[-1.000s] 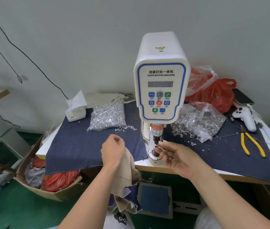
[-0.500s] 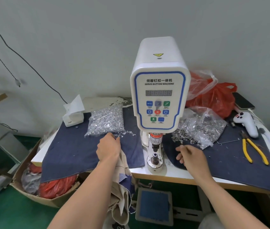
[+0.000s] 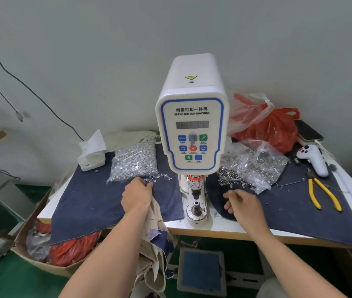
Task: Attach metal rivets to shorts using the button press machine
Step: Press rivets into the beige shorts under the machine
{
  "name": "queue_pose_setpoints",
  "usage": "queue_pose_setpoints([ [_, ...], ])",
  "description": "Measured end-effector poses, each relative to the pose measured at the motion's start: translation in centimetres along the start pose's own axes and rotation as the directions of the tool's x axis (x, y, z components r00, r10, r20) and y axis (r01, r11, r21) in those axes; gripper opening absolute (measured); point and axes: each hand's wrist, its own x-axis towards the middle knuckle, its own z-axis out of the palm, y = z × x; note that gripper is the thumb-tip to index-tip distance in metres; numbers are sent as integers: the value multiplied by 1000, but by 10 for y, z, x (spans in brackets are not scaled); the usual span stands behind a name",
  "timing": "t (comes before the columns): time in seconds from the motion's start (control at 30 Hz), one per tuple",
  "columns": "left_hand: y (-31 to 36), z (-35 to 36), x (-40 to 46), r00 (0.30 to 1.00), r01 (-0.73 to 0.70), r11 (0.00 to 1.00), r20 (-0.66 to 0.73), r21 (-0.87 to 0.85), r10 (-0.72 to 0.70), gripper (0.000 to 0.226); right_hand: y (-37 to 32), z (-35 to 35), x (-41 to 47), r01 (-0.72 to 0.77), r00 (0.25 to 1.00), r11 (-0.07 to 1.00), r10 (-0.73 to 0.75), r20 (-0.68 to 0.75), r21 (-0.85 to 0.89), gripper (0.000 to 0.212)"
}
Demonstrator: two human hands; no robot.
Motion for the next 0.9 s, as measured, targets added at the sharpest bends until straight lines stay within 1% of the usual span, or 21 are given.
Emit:
queue_pose_setpoints([
  [0.33,-3,2,-4,998,-31,999,-50,-30,30,16,1,0,-2,15,1000,1000,-15,-14,-15,27],
  [0.5,-5,-4,-8,998,-60,996,-40,-71,57,10,2,1,-2,27,1000,999,-27,-14,-30,27],
  [0.57,-4,-7,-12,995,-99,988,-21,-115,97,8,2,1,-2,26,1000,999,-27,-11,-27,27],
  [0.63,-3,-11,-21,984,-159,958,37,-238,173,8,2,0,-2,36,999,999,-36,-8,-33,27],
  [0.7,-3,-18,-39,956,-213,900,109,-380,272,10,-1,-1,-3,45,999,998,-45,4,-45,26],
  [0.73,-4,-22,-49,933,-246,876,144,-414,330,11,-3,-1,-6,51,999,997,-50,6,-53,26],
  [0.8,-8,-28,-72,863,-314,830,226,-461,452,13,-12,0,-13,92,996,992,-92,-2,-88,23],
  [0.83,-9,-30,-83,822,-328,798,264,-506,505,12,-18,1,-18,125,992,987,-125,-4,-97,21],
  [0.9,-9,-36,-99,758,-293,736,321,-610,568,12,-34,5,-29,184,982,982,-181,50,-50,18],
])
